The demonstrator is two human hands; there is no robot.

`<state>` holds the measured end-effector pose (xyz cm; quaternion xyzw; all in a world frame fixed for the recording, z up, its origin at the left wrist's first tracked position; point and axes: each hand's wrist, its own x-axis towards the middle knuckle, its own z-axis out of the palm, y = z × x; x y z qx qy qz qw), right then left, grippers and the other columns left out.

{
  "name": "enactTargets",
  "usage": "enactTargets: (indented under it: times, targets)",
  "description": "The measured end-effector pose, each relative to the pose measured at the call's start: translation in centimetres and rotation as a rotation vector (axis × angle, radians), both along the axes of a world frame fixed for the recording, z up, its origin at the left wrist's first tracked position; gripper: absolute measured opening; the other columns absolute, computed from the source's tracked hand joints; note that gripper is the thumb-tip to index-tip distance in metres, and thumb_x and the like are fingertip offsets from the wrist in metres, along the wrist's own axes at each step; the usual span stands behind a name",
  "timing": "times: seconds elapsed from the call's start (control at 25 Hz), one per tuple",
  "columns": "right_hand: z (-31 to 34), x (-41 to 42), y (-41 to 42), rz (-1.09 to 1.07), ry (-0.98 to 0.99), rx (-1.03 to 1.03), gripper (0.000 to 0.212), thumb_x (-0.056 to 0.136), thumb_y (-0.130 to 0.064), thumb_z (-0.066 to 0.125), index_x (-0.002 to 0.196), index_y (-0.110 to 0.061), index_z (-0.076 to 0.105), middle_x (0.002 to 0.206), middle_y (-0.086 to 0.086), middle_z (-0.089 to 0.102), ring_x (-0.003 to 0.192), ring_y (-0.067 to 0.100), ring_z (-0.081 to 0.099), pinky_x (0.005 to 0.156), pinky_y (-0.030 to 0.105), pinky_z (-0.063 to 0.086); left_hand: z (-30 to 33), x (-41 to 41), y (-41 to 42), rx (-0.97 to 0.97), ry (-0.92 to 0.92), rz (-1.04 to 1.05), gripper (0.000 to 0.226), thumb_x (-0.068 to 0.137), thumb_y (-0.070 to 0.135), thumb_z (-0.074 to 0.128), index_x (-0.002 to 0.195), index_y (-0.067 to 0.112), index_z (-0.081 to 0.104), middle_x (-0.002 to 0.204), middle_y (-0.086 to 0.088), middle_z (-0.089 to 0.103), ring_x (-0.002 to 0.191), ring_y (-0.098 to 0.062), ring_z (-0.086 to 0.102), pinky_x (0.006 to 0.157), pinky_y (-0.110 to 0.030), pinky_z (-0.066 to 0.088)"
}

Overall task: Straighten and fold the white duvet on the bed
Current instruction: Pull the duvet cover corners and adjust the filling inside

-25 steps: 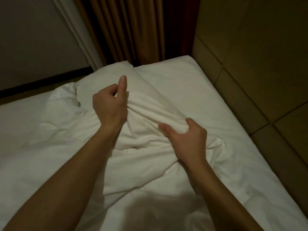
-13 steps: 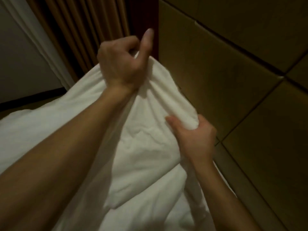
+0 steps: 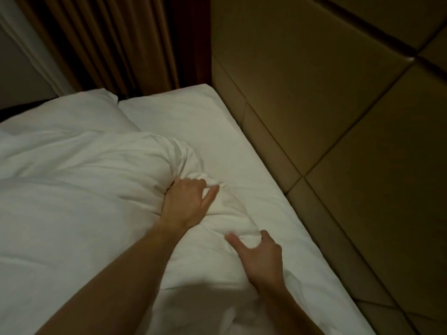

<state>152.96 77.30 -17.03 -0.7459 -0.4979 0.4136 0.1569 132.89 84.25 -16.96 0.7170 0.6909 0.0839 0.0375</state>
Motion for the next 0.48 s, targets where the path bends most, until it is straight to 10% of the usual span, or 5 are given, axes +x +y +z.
enactTargets:
  times: [0.24, 0.48]
  targets:
    - [1.8, 1.0, 0.3, 0.085, -0.018, 0.114, 0.114, 0.041, -0.11, 0.034, 0.114, -0.025, 0.055, 0.114, -0.006, 0.066, 0.105, 0.017, 0.063, 0.095, 0.039, 0.054, 4.8, -0.7, 1.7, 0.139, 0.003, -0.023, 0.06, 0.094, 0.054, 0.023, 0.095, 0.013, 0.067, 0.091, -0.011, 0.062, 0.086, -0.032, 0.057, 0.079, -0.042, 0.037]
    - [3.9, -1.3, 3.5, 0.141, 0.063, 0.21, 0.12, 0.05, -0.106, 0.041, 0.138, -0.026, 0.049, 0.133, -0.007, 0.059, 0.12, 0.016, 0.057, 0.102, 0.044, 0.05, 8.8, -3.1, 4.8, 0.09, 0.318, 0.048, 0.08, 0.09, 0.064, 0.007, 0.116, 0.016, 0.065, 0.116, -0.011, 0.065, 0.107, -0.029, 0.057, 0.098, -0.046, 0.035]
